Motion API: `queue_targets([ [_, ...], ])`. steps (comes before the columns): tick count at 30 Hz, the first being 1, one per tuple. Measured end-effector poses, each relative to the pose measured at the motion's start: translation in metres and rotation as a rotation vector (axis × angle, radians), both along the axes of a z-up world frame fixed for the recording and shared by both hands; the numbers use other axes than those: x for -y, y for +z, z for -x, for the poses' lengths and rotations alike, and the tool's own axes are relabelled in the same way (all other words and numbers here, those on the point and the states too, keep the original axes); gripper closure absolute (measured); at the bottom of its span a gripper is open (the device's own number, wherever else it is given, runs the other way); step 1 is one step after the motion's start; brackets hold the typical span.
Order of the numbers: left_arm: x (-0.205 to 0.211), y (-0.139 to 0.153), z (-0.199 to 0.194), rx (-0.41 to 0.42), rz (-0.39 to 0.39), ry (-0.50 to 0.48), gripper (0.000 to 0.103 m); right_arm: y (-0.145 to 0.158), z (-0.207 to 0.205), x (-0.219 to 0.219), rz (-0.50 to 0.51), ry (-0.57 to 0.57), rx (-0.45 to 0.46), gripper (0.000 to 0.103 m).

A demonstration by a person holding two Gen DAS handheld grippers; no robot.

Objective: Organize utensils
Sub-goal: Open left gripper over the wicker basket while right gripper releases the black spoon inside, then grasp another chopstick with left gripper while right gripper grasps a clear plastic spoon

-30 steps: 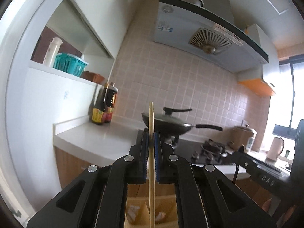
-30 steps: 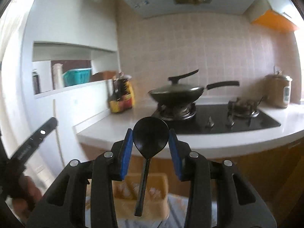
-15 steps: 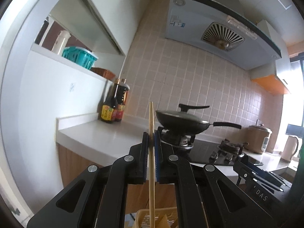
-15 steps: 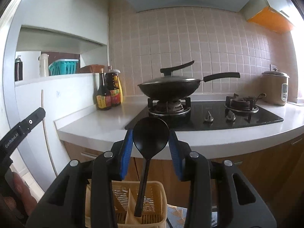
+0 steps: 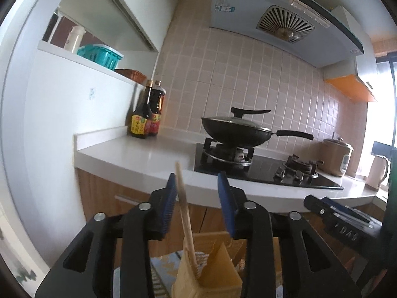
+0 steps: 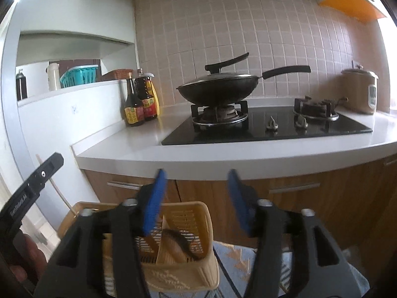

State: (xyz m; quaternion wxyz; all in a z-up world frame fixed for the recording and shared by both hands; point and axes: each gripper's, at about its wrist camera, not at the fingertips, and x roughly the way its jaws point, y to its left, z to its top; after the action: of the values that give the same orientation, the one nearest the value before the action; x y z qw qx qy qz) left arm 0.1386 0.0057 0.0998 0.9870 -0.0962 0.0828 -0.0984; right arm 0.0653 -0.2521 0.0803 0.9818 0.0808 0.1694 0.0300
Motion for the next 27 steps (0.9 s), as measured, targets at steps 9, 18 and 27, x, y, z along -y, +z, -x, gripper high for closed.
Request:
queue_targets([
  [9,-0.028,0.032,0.048,-0.087,0.025,-0.062,0.066,0.042,0.047,0.014,-0.006,0.001,-0.011,0.047],
  [18,-0.042,0.047,0.078,-0.351,-0.016,-0.175,0.061,0.070,0.082,0.011,0.066,0.073,-0.196,0.047],
  [27,-0.032,-0.073,0.065,-0.891,-0.096,-0.336,0.064,-0.018,0.073,-0.007,0.034,0.250,-0.700,0.047],
])
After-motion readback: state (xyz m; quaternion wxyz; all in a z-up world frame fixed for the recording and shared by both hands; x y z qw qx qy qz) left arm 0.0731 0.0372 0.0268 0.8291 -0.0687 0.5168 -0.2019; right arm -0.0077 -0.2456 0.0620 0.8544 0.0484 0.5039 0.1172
